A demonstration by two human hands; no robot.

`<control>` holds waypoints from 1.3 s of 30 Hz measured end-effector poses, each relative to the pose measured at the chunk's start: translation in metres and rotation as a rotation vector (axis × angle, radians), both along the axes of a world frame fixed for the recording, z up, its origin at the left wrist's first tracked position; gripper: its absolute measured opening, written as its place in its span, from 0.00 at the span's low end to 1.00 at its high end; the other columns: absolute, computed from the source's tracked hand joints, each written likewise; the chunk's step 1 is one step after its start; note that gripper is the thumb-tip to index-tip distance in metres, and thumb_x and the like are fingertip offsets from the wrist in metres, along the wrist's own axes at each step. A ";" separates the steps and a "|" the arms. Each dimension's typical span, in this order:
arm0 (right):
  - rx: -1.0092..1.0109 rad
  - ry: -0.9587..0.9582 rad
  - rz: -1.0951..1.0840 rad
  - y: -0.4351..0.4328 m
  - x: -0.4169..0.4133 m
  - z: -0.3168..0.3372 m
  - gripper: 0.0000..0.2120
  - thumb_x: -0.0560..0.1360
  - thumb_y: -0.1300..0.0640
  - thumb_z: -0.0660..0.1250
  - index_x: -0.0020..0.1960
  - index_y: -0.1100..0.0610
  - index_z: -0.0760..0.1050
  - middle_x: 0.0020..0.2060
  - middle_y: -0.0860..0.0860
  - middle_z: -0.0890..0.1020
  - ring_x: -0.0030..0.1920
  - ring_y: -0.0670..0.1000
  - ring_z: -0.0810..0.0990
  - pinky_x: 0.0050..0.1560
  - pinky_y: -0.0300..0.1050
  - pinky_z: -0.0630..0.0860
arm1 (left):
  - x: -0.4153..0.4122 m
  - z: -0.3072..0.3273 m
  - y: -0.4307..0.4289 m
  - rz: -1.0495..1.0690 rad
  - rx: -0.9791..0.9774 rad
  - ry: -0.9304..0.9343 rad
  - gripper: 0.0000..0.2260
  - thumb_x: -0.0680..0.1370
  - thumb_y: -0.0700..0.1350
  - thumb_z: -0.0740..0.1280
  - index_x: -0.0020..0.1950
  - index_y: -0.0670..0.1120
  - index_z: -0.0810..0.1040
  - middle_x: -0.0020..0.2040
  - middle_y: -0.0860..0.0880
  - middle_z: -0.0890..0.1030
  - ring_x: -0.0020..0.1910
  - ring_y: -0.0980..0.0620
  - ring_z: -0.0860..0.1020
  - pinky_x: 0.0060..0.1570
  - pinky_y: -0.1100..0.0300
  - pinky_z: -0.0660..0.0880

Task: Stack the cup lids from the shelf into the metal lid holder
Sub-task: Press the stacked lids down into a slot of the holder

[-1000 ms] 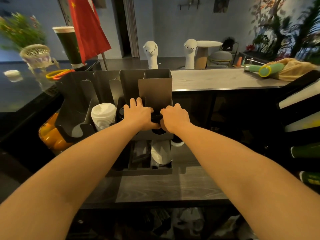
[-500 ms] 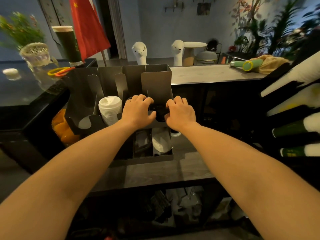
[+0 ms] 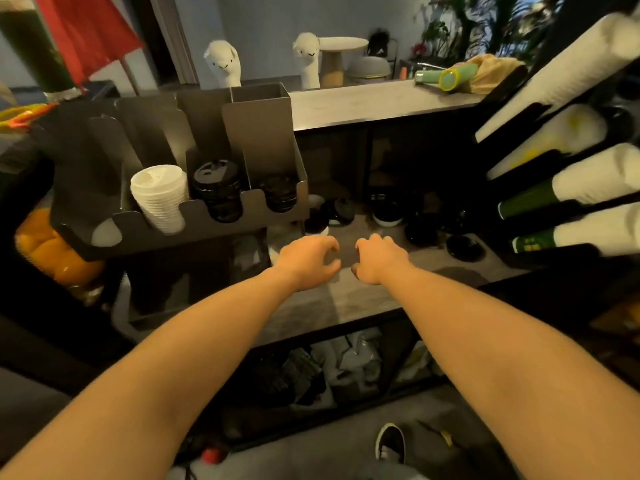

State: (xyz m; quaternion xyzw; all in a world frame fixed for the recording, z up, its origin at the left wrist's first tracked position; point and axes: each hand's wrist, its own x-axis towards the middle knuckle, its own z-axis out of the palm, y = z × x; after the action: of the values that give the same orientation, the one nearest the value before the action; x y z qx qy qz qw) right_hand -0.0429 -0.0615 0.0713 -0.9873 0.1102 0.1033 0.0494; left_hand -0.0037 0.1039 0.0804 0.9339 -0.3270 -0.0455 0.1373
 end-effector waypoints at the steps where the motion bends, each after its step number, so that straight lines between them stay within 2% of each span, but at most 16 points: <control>1: 0.008 0.019 -0.016 -0.008 0.000 -0.006 0.23 0.79 0.45 0.64 0.70 0.54 0.67 0.66 0.57 0.69 0.66 0.61 0.67 0.55 0.56 0.72 | 0.002 -0.006 -0.009 -0.007 0.032 0.024 0.17 0.79 0.57 0.64 0.66 0.53 0.74 0.58 0.51 0.78 0.55 0.49 0.77 0.53 0.48 0.78; 4: 0.020 0.062 -0.045 -0.030 0.001 -0.021 0.24 0.78 0.45 0.65 0.70 0.54 0.68 0.65 0.56 0.70 0.65 0.61 0.68 0.53 0.54 0.71 | 0.010 -0.021 -0.034 -0.017 0.098 0.081 0.19 0.80 0.58 0.63 0.69 0.53 0.72 0.62 0.50 0.76 0.58 0.48 0.76 0.55 0.48 0.77; 9: 0.061 0.131 -0.078 -0.064 0.024 -0.043 0.26 0.79 0.46 0.65 0.72 0.54 0.65 0.68 0.56 0.67 0.67 0.61 0.68 0.56 0.55 0.72 | 0.035 -0.045 -0.069 0.056 0.142 0.173 0.24 0.79 0.58 0.64 0.73 0.52 0.67 0.68 0.48 0.71 0.61 0.46 0.75 0.57 0.47 0.76; 11: 0.085 0.153 -0.069 -0.078 0.043 -0.051 0.25 0.79 0.47 0.65 0.73 0.54 0.65 0.69 0.56 0.66 0.67 0.61 0.68 0.55 0.55 0.72 | 0.052 -0.054 -0.083 0.110 0.138 0.205 0.26 0.79 0.58 0.64 0.74 0.51 0.65 0.69 0.47 0.70 0.61 0.45 0.75 0.57 0.46 0.76; 14: 0.136 0.187 -0.050 -0.096 0.075 -0.063 0.28 0.79 0.47 0.65 0.75 0.55 0.63 0.71 0.57 0.66 0.69 0.62 0.68 0.61 0.57 0.73 | 0.080 -0.066 -0.099 0.226 0.148 0.272 0.31 0.78 0.58 0.65 0.77 0.50 0.61 0.71 0.44 0.69 0.65 0.42 0.74 0.60 0.46 0.75; 16: 0.200 0.229 -0.027 -0.106 0.103 -0.071 0.25 0.79 0.49 0.64 0.72 0.57 0.66 0.69 0.59 0.70 0.65 0.62 0.72 0.61 0.55 0.74 | 0.102 -0.073 -0.108 0.307 0.134 0.345 0.34 0.78 0.58 0.66 0.80 0.49 0.56 0.75 0.43 0.66 0.69 0.40 0.71 0.63 0.46 0.73; 18: 0.263 0.273 0.002 -0.111 0.124 -0.079 0.24 0.79 0.50 0.64 0.71 0.59 0.68 0.69 0.59 0.71 0.66 0.61 0.72 0.62 0.52 0.73 | 0.120 -0.081 -0.116 0.407 0.076 0.428 0.35 0.79 0.55 0.66 0.80 0.50 0.53 0.78 0.42 0.58 0.73 0.39 0.66 0.68 0.46 0.69; 20: 0.353 0.236 0.004 -0.122 0.151 -0.087 0.32 0.77 0.50 0.68 0.76 0.58 0.61 0.75 0.57 0.62 0.73 0.59 0.65 0.69 0.51 0.67 | 0.141 -0.091 -0.126 0.552 -0.046 0.455 0.33 0.79 0.52 0.67 0.79 0.50 0.55 0.78 0.42 0.55 0.74 0.37 0.62 0.69 0.46 0.65; 22: 0.446 0.150 0.015 -0.127 0.174 -0.096 0.36 0.75 0.50 0.71 0.77 0.57 0.59 0.76 0.55 0.58 0.75 0.57 0.61 0.71 0.48 0.64 | 0.155 -0.101 -0.132 0.666 -0.195 0.467 0.33 0.79 0.50 0.68 0.79 0.53 0.55 0.77 0.41 0.55 0.74 0.35 0.61 0.70 0.45 0.65; 26: 0.667 0.038 -0.024 -0.126 0.215 -0.117 0.40 0.71 0.46 0.73 0.78 0.53 0.59 0.76 0.52 0.61 0.74 0.56 0.63 0.69 0.46 0.64 | 0.170 -0.118 -0.139 0.766 -0.301 0.600 0.37 0.81 0.48 0.65 0.82 0.54 0.43 0.80 0.43 0.57 0.74 0.37 0.64 0.65 0.52 0.67; 28: 0.826 -0.017 -0.139 -0.128 0.243 -0.158 0.47 0.65 0.44 0.77 0.77 0.53 0.58 0.74 0.54 0.64 0.72 0.56 0.67 0.72 0.53 0.67 | 0.172 -0.128 -0.141 0.784 -0.336 0.670 0.39 0.81 0.45 0.66 0.82 0.51 0.41 0.79 0.44 0.60 0.74 0.40 0.64 0.63 0.56 0.66; 30: 0.906 -0.086 -0.236 -0.119 0.248 -0.156 0.56 0.57 0.37 0.78 0.77 0.51 0.57 0.74 0.54 0.66 0.72 0.58 0.67 0.71 0.58 0.69 | 0.175 -0.140 -0.140 0.792 -0.395 0.710 0.42 0.79 0.46 0.69 0.82 0.51 0.41 0.78 0.44 0.62 0.74 0.42 0.65 0.62 0.58 0.66; 31: 0.911 -0.087 -0.273 -0.117 0.250 -0.154 0.57 0.58 0.37 0.78 0.79 0.51 0.54 0.75 0.54 0.64 0.73 0.59 0.65 0.72 0.57 0.66 | 0.178 -0.143 -0.139 0.807 -0.414 0.725 0.43 0.78 0.46 0.70 0.81 0.52 0.41 0.77 0.44 0.63 0.73 0.42 0.66 0.62 0.57 0.67; 34: 0.850 -0.013 -0.390 -0.108 0.249 -0.136 0.56 0.66 0.40 0.78 0.81 0.50 0.46 0.79 0.53 0.53 0.76 0.61 0.56 0.74 0.56 0.59 | 0.182 -0.149 -0.134 0.843 -0.378 0.722 0.41 0.77 0.49 0.72 0.78 0.52 0.46 0.66 0.45 0.67 0.66 0.46 0.69 0.58 0.56 0.69; 36: 0.827 0.039 -0.407 -0.107 0.255 -0.138 0.57 0.66 0.37 0.76 0.81 0.48 0.44 0.80 0.51 0.49 0.77 0.61 0.53 0.74 0.60 0.57 | 0.183 -0.156 -0.130 0.854 -0.277 0.670 0.38 0.75 0.53 0.73 0.74 0.51 0.50 0.66 0.45 0.65 0.67 0.44 0.68 0.61 0.53 0.70; 39: 0.814 0.067 -0.422 -0.105 0.261 -0.140 0.51 0.68 0.36 0.74 0.80 0.45 0.48 0.80 0.49 0.47 0.77 0.61 0.52 0.74 0.61 0.57 | 0.185 -0.162 -0.128 0.859 -0.222 0.651 0.32 0.74 0.56 0.73 0.66 0.50 0.55 0.68 0.43 0.64 0.67 0.41 0.68 0.64 0.49 0.71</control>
State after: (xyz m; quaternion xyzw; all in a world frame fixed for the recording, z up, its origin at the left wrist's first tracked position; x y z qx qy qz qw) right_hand 0.2184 -0.1666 -0.0689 -0.8396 0.2607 0.1577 0.4498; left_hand 0.1812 -0.0243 -0.0817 0.9009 0.1402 -0.2369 0.3354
